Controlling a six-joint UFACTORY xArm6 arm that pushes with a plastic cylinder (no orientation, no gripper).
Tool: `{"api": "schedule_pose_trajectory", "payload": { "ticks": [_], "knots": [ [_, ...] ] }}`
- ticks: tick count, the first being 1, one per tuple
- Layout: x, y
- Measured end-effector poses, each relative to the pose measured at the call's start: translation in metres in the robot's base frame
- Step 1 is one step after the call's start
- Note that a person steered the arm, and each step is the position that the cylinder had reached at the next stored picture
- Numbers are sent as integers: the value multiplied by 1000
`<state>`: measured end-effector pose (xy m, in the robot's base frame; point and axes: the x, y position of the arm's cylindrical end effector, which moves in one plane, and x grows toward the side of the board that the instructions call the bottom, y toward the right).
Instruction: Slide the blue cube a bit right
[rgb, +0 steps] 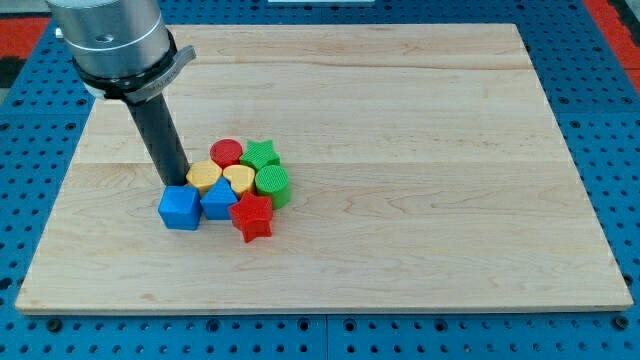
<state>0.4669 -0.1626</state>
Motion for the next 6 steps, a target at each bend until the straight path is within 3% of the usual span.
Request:
{"api": "schedule_pose_trajectory", "payload": {
  "ticks": [3, 5, 6],
  "knots": [
    [0, -28],
    [54, -45],
    [53, -38]
  ]
}}
